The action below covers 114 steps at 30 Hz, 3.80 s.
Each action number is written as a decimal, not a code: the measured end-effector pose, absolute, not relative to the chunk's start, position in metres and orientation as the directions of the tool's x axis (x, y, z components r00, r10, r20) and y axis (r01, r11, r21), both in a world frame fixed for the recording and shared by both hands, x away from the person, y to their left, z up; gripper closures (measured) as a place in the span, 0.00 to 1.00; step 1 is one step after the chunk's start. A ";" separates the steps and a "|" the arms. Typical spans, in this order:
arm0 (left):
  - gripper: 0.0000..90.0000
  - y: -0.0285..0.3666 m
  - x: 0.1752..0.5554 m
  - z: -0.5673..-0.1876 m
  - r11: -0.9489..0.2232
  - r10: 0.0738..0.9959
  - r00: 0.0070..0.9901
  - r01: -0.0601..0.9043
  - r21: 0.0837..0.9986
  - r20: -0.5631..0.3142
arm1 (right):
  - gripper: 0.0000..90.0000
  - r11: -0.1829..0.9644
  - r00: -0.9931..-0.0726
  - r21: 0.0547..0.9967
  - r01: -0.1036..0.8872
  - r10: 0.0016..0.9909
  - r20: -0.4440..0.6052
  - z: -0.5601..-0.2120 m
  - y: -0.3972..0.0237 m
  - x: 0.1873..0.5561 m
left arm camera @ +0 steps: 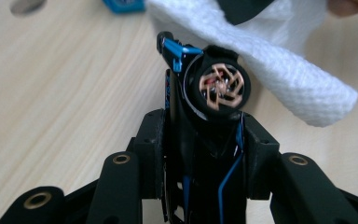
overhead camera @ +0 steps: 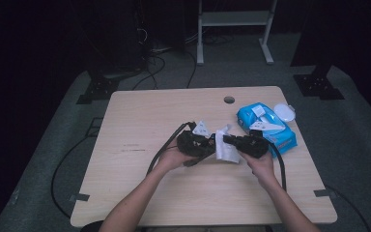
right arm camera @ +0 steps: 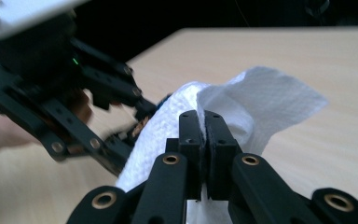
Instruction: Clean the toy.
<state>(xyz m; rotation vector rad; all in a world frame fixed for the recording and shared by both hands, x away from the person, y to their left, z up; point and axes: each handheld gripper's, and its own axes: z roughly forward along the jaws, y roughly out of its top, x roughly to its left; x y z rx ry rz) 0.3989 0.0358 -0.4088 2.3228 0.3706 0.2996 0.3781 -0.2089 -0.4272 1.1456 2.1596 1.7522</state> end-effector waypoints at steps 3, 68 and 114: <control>0.65 0.040 0.391 -0.399 -0.650 0.344 0.931 0.143 0.747 0.120 | 0.96 0.038 -0.747 0.910 0.412 0.586 0.313 -0.404 -0.200 0.369; 0.65 0.060 0.374 -0.389 -0.516 0.373 0.922 0.116 0.848 0.101 | 0.96 0.078 -0.735 0.925 0.372 0.633 0.242 -0.394 -0.193 0.362; 0.64 0.067 0.380 -0.406 -0.513 0.359 0.933 0.179 0.840 0.020 | 0.97 0.120 -0.770 0.923 0.364 0.597 0.226 -0.391 -0.169 0.358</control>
